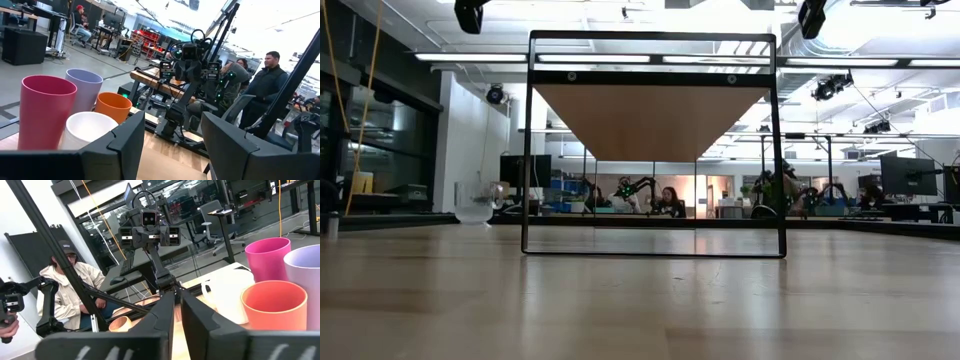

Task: Stack small to large cups/mugs on shelf
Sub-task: Put the top transparent mug on the shelf

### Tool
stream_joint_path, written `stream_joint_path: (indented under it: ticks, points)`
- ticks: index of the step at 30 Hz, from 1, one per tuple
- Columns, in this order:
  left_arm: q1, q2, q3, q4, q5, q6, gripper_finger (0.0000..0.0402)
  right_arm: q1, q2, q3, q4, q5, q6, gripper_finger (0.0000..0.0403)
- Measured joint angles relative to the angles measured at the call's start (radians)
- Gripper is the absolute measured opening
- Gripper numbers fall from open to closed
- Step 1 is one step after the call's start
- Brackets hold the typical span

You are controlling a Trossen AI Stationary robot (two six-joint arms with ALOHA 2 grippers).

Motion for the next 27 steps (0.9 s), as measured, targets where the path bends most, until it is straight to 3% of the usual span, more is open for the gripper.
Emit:
stream_joint_path:
  ticks: [3, 7, 10, 14, 16, 20, 23, 27]
  points:
    - [0.000, 0.000, 0.000, 0.000, -0.010, -0.028, 0.0182, 0.000, 0.000, 0.000, 0.000, 0.000, 0.002, 0.0033]
    - [0.000, 0.022, 0.012, -0.052, -0.113, -0.109, 0.0182, 0.000, 0.000, 0.000, 0.000, 0.000, 0.002, 0.0049]
    - [0.001, 0.083, 0.099, -0.228, -0.224, -0.196, 0.0182, 0.000, 0.000, 0.000, 0.000, 0.001, 0.002, 0.0064]
    - [0.043, 0.218, 0.282, -0.611, -0.339, -0.388, 0.0182, 0.000, 0.000, 0.000, -0.004, 0.032, 0.001, 0.0078]
    - [0.112, 0.301, 0.379, -0.835, -0.320, -0.468, 0.0182, 0.000, 0.000, 0.000, -0.008, 0.044, -0.004, 0.0083]
    - [0.276, 0.471, 0.515, -1.151, -0.220, -0.473, 0.0182, 0.000, 0.000, 0.000, -0.023, 0.046, -0.005, 0.0088]
    - [0.395, 0.580, 0.561, -1.247, -0.136, -0.382, 0.0182, 0.000, 0.000, 0.000, -0.038, 0.046, -0.005, 0.0087]
    - [0.535, 0.715, 0.573, -1.287, -0.125, -0.241, 0.0182, 0.000, 0.000, 0.000, -0.047, 0.046, -0.006, 0.0087]
